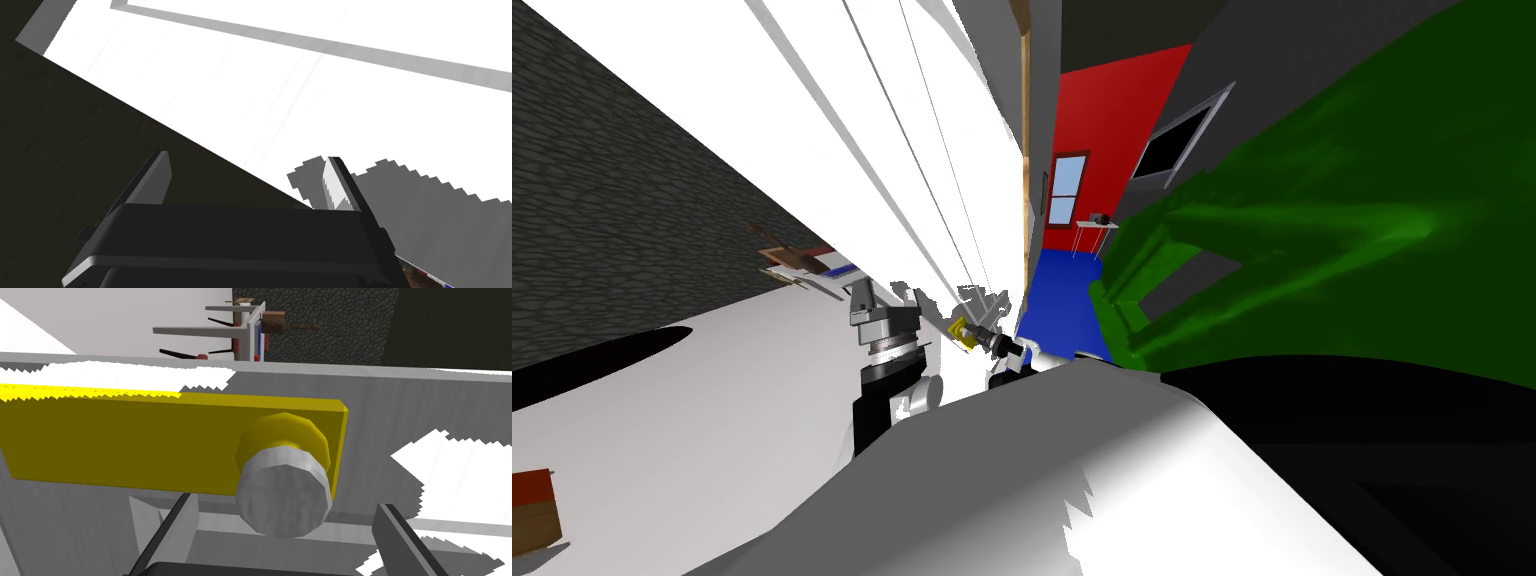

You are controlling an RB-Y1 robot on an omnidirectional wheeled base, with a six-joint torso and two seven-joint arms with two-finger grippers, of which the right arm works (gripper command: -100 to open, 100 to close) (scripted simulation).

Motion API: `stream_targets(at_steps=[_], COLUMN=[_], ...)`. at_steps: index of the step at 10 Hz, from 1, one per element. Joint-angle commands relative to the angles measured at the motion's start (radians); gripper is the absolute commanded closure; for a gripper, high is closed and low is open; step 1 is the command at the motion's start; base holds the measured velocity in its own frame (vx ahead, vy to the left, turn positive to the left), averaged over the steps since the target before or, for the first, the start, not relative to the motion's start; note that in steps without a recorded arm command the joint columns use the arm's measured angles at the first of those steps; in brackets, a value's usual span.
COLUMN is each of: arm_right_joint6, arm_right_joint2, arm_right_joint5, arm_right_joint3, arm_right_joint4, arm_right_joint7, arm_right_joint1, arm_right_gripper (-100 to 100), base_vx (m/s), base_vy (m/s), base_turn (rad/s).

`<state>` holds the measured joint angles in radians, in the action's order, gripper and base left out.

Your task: Push the door open

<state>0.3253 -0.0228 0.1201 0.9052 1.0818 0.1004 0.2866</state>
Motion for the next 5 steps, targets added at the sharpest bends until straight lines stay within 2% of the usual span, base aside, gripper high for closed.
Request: stream_targets(at_steps=[1, 2, 5], arm_right_joint6=[0.0, 0.0, 0.0], arm_right_joint2=[0.0, 0.0, 0.0], arm_right_joint5=[0.0, 0.0, 0.0], arm_right_joint3=[0.0, 0.0, 0.0], arm_right_joint4=[0.0, 0.0, 0.0], arm_right_joint7=[0.0, 0.0, 0.0], arm_right_joint1=[0.0, 0.0, 0.0], arm_right_gripper=[-100, 100, 100], base_vx=[0.033, -0.004, -0.011], base_vy=[0.071, -0.01, -0.023], base_turn=[-0.003, -0.002, 0.002])
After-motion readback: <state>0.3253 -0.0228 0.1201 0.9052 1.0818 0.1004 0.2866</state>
